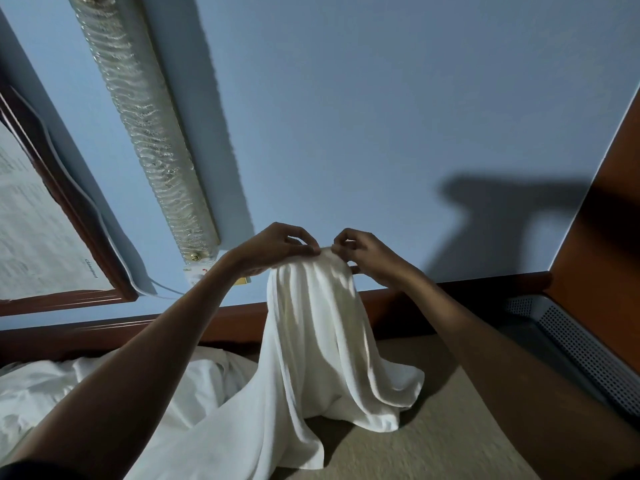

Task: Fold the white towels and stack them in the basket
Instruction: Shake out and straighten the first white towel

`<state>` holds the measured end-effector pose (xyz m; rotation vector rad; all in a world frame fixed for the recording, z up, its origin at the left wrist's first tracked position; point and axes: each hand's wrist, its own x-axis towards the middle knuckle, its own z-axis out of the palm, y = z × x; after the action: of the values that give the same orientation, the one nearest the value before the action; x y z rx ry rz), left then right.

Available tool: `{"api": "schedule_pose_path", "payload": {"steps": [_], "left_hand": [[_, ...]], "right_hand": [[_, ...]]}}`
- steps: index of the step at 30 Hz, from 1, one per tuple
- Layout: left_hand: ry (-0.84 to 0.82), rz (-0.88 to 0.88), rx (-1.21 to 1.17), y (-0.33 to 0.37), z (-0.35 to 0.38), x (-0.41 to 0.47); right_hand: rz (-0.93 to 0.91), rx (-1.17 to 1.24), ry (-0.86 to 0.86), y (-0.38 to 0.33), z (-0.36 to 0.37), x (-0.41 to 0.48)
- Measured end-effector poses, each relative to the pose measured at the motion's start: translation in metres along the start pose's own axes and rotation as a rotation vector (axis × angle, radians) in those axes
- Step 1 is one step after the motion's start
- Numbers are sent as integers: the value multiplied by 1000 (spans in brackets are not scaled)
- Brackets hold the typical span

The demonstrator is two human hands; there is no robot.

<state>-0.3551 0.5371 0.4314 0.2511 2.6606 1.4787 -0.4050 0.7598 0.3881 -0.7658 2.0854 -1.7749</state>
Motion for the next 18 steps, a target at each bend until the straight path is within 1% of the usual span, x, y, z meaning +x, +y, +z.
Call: {"api": "schedule_pose_path", "payload": {"steps": [3, 6, 11, 14, 18], "left_hand": [[23, 50, 138, -3, 8, -2], [94, 60, 130, -4, 14, 0], [128, 95, 240, -10, 22, 4], [142, 98, 312, -9, 27, 3], [182, 72, 380, -7, 22, 0]], "right_hand": [[43, -86, 37, -11, -5, 3], [14, -146, 73, -19, -9, 5], [-54, -429, 187, -26, -11, 10], [-72, -480, 268, -33, -15, 14], [-80, -488, 368, -43, -27, 16]]}}
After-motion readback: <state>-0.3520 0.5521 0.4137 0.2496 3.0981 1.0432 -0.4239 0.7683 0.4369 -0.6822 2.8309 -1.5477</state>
